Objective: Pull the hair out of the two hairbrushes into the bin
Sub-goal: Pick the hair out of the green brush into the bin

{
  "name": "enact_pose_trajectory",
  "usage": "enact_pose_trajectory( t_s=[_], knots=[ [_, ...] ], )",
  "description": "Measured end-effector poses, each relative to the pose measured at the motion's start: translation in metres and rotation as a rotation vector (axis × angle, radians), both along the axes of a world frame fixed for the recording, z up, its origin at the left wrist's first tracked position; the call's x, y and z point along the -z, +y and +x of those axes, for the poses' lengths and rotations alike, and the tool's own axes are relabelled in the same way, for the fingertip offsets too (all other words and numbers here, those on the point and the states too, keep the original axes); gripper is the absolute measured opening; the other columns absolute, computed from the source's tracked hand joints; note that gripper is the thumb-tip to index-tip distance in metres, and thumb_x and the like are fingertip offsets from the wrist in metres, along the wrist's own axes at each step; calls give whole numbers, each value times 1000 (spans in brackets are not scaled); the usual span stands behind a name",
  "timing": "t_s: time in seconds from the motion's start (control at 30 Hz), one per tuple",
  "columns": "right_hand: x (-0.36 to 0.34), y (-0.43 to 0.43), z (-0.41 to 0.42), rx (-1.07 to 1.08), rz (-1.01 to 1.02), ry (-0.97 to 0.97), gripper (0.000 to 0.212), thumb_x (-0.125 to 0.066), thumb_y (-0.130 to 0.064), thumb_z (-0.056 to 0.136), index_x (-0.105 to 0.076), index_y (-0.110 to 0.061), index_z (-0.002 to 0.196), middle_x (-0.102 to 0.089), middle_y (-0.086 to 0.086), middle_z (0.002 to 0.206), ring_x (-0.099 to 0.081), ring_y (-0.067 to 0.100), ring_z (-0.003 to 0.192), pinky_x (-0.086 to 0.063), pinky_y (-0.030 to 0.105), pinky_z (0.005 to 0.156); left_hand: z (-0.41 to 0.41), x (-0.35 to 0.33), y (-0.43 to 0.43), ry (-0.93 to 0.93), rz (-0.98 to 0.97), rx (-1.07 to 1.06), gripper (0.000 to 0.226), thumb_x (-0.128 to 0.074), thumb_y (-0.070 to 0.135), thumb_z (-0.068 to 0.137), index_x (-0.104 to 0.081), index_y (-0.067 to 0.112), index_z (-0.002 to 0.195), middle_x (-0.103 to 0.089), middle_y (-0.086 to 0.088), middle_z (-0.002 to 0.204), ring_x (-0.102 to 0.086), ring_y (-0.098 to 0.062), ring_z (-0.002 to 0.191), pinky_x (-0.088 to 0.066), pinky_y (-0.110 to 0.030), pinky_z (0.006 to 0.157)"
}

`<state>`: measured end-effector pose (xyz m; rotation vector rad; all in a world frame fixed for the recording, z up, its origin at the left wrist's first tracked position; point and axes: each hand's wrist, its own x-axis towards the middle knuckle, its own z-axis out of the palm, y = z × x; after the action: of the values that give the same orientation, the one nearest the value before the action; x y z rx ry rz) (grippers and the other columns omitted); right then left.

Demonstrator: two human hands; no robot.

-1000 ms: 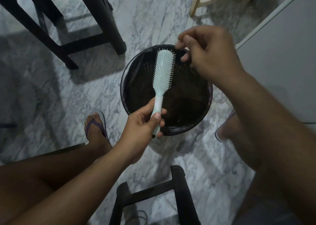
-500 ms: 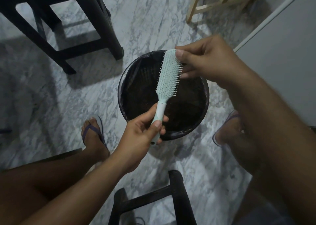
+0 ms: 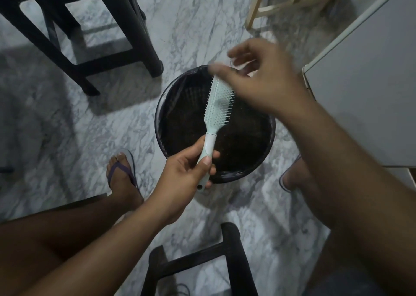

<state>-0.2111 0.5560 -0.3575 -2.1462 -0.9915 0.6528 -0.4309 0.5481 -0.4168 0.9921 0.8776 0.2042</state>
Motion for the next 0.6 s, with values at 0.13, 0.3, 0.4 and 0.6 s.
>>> enact_pose_trajectory(
  t_s=[0.13,0.3,0.4,0.6],
  knots=[
    [8,2,-20,-271,-242,-171,96,-81,-69,60,-50,-22,137,-51,1,135,-49,18,126,-43,31,103,0,3,-3,65,49,17,51,-55,6,99,-50,26,145,-71,7,101,-58,-12,79,-48,-33,69],
    [11,5,-19,-160,-133,-317,60,-81,-47,70,-66,-13,117,-66,1,113,-60,16,108,-50,29,90,-3,4,-5,92,143,44,52,-55,7,99,-47,24,147,-73,8,104,-59,-10,79,-49,-31,70],
    [14,6,-9,-42,-49,-267,30,-76,-38,74,-76,-18,96,-72,-5,92,-66,9,87,-58,29,77,-3,4,-7,85,133,57,51,-54,5,99,-48,25,146,-73,8,105,-59,-9,77,-48,-32,69],
    [14,3,14,3,-90,-162,15,-74,-34,87,-80,-20,86,-72,-8,75,-66,-1,69,-46,7,60,-2,2,-8,47,49,72,49,-52,2,99,-52,29,141,-72,4,103,-55,-12,76,-46,-31,65]
  ],
)
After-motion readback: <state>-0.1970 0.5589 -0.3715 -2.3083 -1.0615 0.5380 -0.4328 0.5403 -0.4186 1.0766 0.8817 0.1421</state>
